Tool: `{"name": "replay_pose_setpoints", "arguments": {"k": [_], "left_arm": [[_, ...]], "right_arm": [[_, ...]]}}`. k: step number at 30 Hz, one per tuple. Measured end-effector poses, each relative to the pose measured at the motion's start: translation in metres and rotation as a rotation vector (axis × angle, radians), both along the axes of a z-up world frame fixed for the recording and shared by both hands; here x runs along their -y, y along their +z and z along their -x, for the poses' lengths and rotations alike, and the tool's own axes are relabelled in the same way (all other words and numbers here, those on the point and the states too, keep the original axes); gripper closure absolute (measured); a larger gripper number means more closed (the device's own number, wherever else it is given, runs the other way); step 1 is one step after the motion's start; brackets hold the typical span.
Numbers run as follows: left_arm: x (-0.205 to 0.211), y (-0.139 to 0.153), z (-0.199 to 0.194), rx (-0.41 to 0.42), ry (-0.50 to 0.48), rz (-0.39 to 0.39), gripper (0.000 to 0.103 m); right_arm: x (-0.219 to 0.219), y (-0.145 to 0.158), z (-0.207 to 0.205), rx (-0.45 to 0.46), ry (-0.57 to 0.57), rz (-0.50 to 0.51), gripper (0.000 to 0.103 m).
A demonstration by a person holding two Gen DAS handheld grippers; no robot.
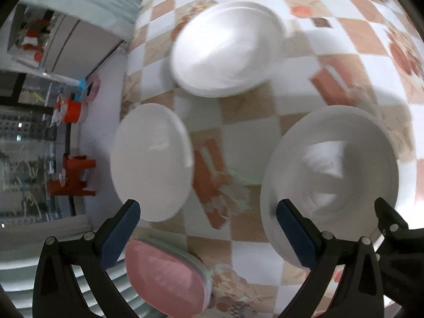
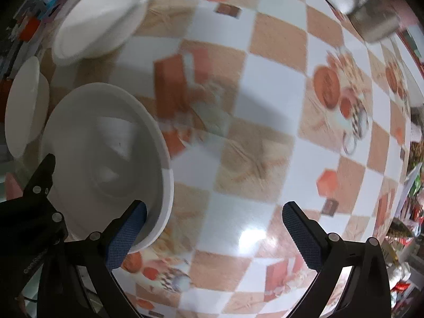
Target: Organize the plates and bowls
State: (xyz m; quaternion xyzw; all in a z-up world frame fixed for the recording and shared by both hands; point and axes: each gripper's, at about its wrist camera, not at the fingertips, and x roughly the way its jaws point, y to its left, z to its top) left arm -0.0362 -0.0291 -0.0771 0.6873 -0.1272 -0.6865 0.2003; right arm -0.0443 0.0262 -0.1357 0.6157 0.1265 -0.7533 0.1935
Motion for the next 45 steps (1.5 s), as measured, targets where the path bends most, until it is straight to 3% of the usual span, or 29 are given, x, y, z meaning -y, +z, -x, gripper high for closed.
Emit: {"name": "replay_pose_setpoints", "arguments": {"k": [15, 23, 28, 36, 45], "left_arm": [[-0.079, -0.023, -0.034, 0.087, -0.154, -0.129, 0.000], [-0.097, -0.040, -0.051, 0.158, -0.160, -0.295, 0.000], [-0.095, -0.038, -0.062, 0.161, -0.192, -0.371, 0.000], [-0.059, -0.012, -0.085, 0.117, -0.205, -0.489, 0.000], [-0.002, 0.016, -0.106, 0.085, -0.098, -0.586, 0.000]], "right_arm": [[-0.097, -0.045, -0.054, 0.057, -0.064, -0.057, 0.000], [-0.147, -0.072, -0.077, 0.097, -0.109, -0.090, 0.000], [-0.180, -0.091, -0.085, 0.123, -0.142, -0.077, 0.000], [-0.213, -0.050, -0.075, 0.051, -0.166, 0.039, 0.000], [-0.232, -0.031, -0.065, 0.030, -0.215, 0.063, 0.000]]}}
